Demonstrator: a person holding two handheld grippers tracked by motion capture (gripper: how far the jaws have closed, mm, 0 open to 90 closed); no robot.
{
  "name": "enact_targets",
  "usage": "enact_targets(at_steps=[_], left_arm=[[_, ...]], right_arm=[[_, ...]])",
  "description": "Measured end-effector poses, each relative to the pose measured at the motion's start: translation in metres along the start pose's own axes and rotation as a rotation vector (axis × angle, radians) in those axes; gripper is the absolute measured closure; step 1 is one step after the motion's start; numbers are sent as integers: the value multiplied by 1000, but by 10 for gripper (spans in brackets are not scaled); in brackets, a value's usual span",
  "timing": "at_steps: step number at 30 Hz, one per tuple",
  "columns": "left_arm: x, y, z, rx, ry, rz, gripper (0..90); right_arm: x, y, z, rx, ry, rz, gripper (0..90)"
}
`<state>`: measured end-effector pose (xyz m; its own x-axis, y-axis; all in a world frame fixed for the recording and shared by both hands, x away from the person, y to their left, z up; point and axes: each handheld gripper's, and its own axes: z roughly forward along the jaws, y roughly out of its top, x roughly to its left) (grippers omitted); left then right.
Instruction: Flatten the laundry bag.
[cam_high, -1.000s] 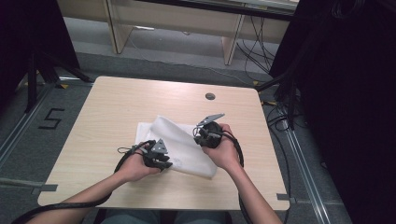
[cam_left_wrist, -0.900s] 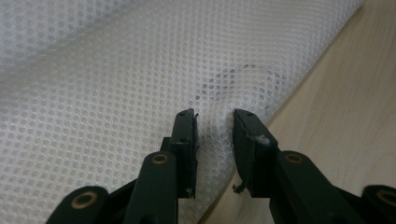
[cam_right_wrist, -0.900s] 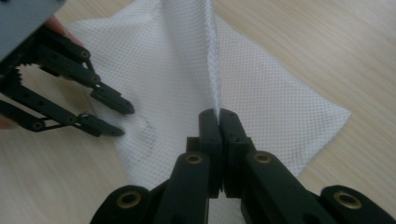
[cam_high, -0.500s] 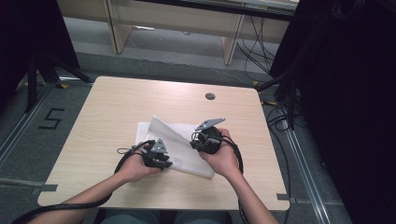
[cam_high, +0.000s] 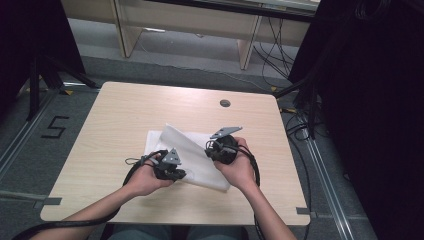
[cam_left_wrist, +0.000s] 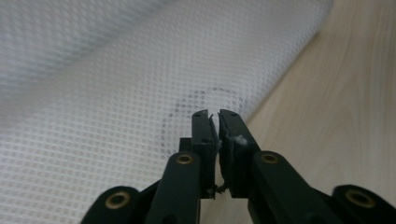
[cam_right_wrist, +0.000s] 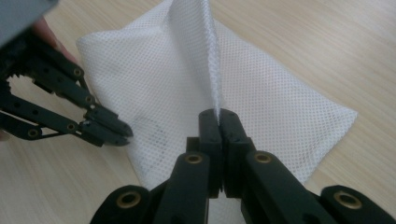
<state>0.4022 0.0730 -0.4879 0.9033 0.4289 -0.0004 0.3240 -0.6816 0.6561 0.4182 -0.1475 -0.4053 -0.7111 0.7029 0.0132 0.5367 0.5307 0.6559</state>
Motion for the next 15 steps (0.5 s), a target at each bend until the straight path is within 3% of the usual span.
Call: enact_targets(at_steps=[1, 2, 3, 4, 6, 8, 11, 12, 13, 15], left_arm=[[-1, -1, 3, 4, -8, -8, 870], [0, -2, 4, 15, -2, 10, 871], [-1, -3, 6, 18, 2, -7, 874], [1, -3, 7, 21, 8, 1, 878], [2, -4, 9, 23, 11, -9, 884], [3, -6, 10, 24, 14, -24, 888], [5, -6, 11, 27, 17, -26, 892], [6, -6, 10, 31, 28, -12, 892], [6, -6, 11, 27, 33, -16, 892], [7, -7, 11, 26, 35, -27, 892]], right_arm=[[1, 1, -1, 7, 1, 11, 900], [2, 1, -1, -3, 3, 8, 900], [1, 2, -1, -14, 3, -29, 900], [1, 2, -1, -19, 2, -30, 900], [3, 3, -3, -14, 10, -29, 900], [6, 3, -3, -28, 0, 2, 900], [8, 4, -4, -33, 9, 0, 900], [8, 4, -4, -36, 8, -9, 900], [6, 5, -3, -54, 7, -48, 900], [8, 6, -5, -49, 16, -39, 900]])
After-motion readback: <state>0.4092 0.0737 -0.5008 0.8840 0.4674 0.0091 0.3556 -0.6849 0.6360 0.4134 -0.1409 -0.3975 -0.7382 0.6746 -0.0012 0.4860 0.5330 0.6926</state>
